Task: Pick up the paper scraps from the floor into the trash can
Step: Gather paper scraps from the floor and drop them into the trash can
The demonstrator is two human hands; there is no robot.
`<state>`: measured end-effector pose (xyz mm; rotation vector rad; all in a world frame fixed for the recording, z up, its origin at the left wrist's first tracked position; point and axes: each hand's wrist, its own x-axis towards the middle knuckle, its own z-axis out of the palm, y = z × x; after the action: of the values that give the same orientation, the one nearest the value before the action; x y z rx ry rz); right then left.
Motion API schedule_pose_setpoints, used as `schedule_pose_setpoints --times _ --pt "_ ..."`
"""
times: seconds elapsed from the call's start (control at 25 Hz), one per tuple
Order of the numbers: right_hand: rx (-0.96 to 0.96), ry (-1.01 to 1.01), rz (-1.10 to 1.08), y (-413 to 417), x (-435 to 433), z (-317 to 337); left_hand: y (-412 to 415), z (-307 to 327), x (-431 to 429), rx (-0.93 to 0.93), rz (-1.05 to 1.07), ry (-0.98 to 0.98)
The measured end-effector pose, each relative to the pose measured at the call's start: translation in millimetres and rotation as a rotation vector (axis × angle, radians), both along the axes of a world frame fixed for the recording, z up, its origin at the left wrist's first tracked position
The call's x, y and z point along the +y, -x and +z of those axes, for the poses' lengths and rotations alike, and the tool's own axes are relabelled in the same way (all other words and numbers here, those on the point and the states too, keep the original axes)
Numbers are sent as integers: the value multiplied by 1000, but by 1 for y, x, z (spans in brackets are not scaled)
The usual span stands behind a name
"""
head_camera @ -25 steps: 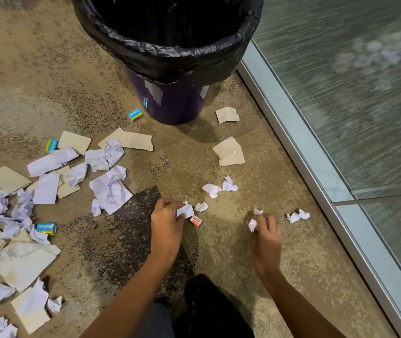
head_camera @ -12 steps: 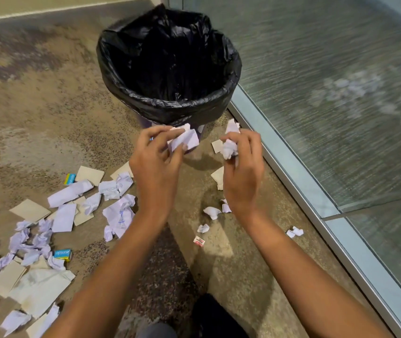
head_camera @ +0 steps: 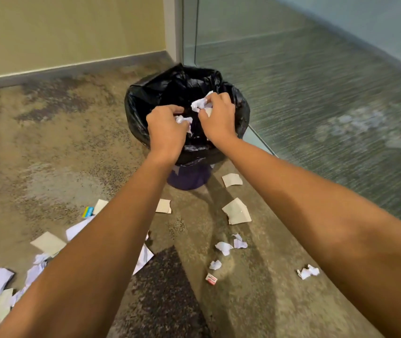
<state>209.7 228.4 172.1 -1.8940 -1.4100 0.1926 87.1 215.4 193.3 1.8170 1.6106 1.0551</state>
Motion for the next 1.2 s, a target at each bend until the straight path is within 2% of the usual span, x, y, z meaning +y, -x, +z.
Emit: schedule_pose_setpoints --times 0.12,0.2,0.32,0.48,0.56,0.76,1.04,1.2 --pt "62 104 42 -7 9 0 7 -10 2 0 -1 -5" --pt "83 81 60 -8 9 3 12 -15 1 -30 3 -26" --pt "129 -59 23 -4 -6 9 15 -19 -12 -81 10 -65" --pt "135 -360 -26 4 -49 15 13 -30 -54 66 -46 -268" --pt "112 -430 -34 3 -80 7 11 -41 -79 93 -87 -355" --pt "78 -338 -50 -5 -136 -36 10 -87 -130 81 -183 -238" --pt "-65 -234 137 -8 -81 -35 6 -104 -127 125 -212 -142" --pt "-6 -267 133 -10 -75 -34 6 -114 -122 147 -235 -127"
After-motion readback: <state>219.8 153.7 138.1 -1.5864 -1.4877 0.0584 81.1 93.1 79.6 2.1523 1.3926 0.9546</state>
